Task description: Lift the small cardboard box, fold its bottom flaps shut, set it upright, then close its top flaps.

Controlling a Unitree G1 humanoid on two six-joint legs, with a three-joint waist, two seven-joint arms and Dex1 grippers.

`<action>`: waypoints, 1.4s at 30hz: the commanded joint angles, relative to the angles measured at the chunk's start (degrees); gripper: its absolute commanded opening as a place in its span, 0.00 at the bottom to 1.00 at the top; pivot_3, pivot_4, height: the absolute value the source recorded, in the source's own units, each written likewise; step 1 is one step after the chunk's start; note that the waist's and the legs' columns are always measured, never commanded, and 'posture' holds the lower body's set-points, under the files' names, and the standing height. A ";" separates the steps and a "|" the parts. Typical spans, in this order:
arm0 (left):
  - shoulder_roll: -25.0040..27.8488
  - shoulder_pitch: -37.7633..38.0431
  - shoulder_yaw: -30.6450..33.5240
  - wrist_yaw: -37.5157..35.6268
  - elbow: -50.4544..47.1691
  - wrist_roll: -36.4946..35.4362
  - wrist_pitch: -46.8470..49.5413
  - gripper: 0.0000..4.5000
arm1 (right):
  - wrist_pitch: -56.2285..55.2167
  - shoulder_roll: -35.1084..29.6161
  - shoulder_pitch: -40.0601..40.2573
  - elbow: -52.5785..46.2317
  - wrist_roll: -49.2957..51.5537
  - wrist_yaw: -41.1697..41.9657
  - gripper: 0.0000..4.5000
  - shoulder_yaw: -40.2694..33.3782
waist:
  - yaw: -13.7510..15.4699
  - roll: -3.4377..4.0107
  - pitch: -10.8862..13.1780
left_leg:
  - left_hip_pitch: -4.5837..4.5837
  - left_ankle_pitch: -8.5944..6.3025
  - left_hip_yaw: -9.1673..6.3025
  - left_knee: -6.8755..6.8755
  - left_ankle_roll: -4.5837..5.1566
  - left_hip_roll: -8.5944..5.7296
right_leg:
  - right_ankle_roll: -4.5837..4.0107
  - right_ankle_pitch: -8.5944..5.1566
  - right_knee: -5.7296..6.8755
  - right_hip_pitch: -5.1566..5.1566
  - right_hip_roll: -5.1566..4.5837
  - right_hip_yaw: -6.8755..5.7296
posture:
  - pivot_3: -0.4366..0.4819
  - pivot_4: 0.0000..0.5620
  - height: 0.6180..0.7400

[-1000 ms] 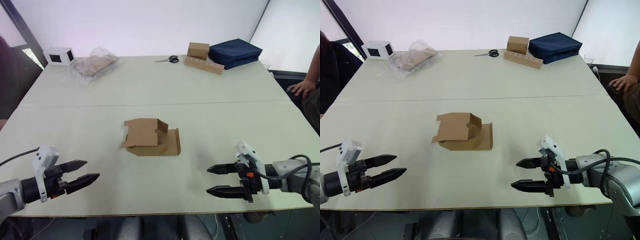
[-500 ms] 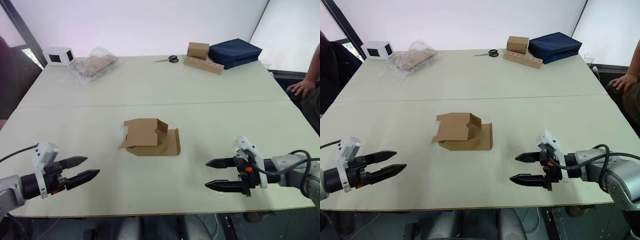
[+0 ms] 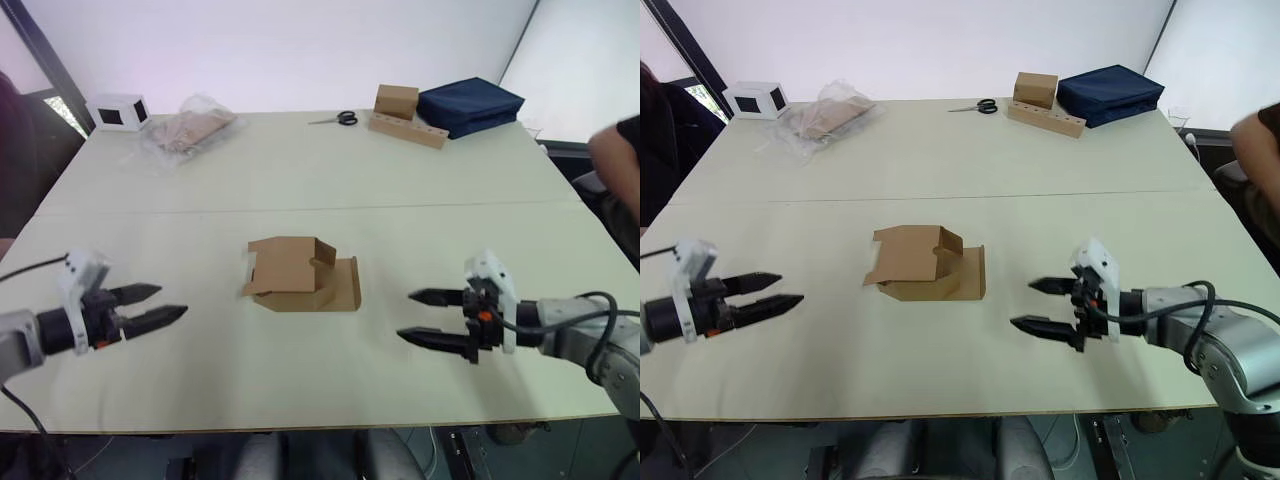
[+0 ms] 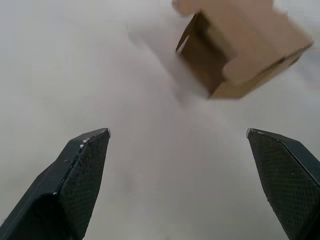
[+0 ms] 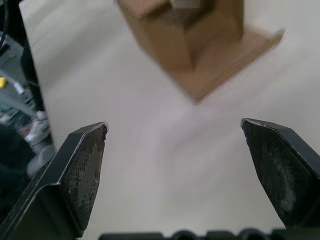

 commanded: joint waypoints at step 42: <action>-26.15 -46.19 -27.47 -17.27 49.95 10.71 12.19 0.40 | -0.60 6.09 0.68 -18.49 -5.23 -18.25 1.00 6.85 | -0.19 -0.03 0.00 | -0.18 0.02 -0.09 0.17 -0.02 -0.06 | 0.00 0.00 0.12 -0.17 0.02 -0.03 | 0.48 0.27 1.00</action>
